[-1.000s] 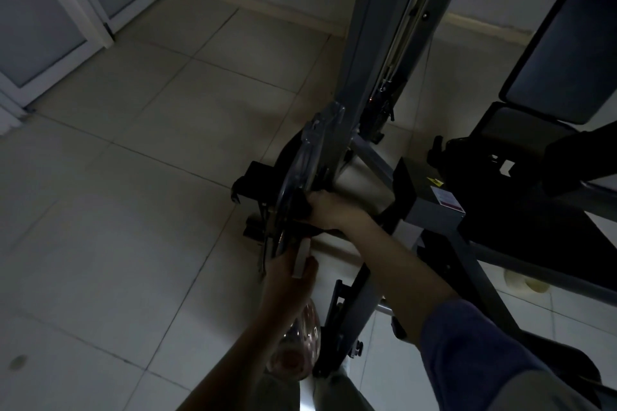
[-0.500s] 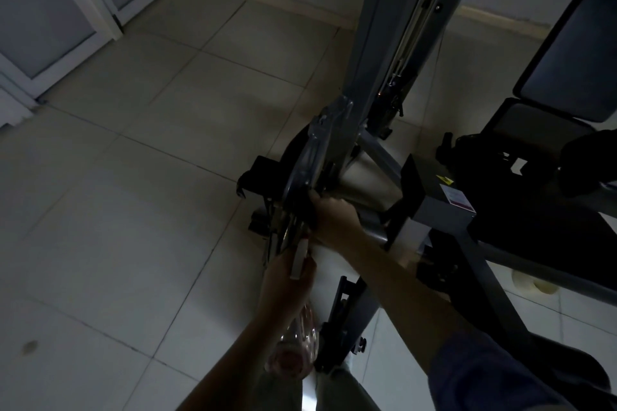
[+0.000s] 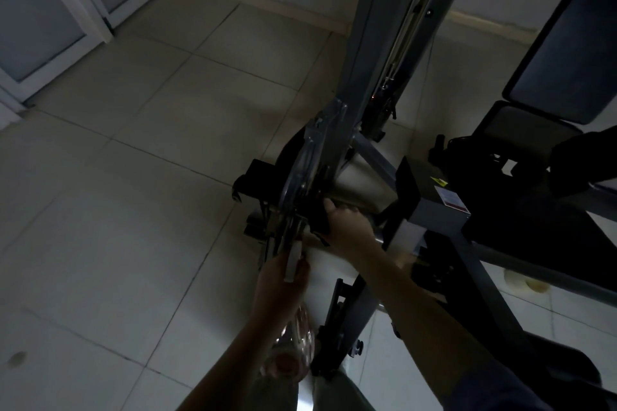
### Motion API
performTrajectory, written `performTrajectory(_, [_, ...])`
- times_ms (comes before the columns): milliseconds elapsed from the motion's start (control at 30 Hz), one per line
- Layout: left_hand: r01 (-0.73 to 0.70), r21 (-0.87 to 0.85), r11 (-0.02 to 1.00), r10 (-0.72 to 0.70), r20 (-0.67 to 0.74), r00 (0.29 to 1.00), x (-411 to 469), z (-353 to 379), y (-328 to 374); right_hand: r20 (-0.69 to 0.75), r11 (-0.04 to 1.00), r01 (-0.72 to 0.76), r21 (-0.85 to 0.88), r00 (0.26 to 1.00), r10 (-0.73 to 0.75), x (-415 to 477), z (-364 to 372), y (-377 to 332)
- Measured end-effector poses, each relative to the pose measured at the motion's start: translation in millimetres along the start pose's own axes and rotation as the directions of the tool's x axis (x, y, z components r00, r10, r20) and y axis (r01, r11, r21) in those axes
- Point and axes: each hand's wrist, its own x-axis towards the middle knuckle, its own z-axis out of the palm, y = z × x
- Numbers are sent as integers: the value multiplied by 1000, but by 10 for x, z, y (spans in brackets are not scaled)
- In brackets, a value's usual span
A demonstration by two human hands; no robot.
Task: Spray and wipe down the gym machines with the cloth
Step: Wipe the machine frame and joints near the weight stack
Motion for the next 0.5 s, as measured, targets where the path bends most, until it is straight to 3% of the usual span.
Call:
performTrajectory(133, [-47, 36, 998, 47, -4, 999, 7, -71, -52, 99, 989, 117, 90, 987, -126, 110, -149, 97])
performTrajectory(167, [-50, 39, 998, 50, -10, 999, 1, -79, -49, 133, 970, 107, 219, 981, -139, 121, -197, 151])
performTrajectory(233, [-43, 43, 998, 44, -13, 999, -20, -74, -53, 183, 829, -49, 556, 981, -65, 116, -277, 217])
performTrajectory(267, [-37, 40, 999, 37, -6, 999, -32, -68, -60, 182, 798, -91, 596, 983, -24, 106, -288, 209])
performTrajectory(300, [-29, 25, 999, 28, 7, 1000, -49, -61, -72, 163, 846, -87, 527, 987, 0, 97, -301, 165])
performTrajectory(367, [-16, -1, 1000, 16, 22, 1000, -54, -64, -84, 150, 983, 21, 181, 988, -48, 94, -276, -26])
performTrajectory(433, [-21, -5, 1000, 21, 24, 999, -42, -66, -93, 114, 996, 85, -9, 990, -84, 77, -204, -237])
performTrajectory(500, [-13, 18, 1000, 12, 32, 999, -34, -61, -116, 73, 994, 82, -68, 994, -77, 125, -167, -337])
